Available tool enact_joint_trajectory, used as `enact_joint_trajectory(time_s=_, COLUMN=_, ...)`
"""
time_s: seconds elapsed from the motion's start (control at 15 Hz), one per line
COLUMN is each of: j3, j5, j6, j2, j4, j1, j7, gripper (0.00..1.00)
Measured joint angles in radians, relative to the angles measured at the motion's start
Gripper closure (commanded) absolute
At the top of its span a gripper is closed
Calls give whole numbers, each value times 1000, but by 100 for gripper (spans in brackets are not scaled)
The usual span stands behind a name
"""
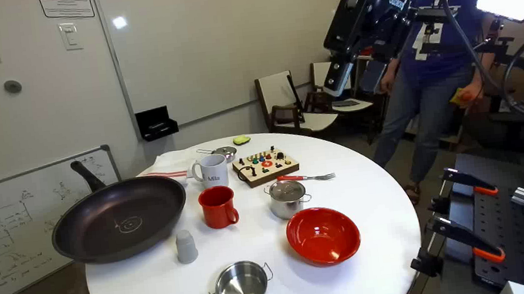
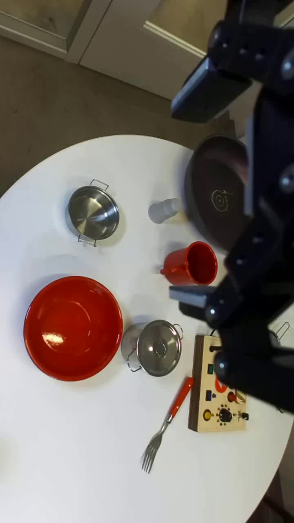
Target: Pick up the lid from the pot and put it on the table, then pick up the folk and put it in the in the pot
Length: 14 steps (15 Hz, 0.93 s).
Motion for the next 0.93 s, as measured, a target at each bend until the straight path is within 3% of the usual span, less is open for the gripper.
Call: enact_joint_trajectory(time_s=0.93, j3=-1, j5=-11, j6=1, j2=0, j4=0, j1=-3, j7=2, gripper=0)
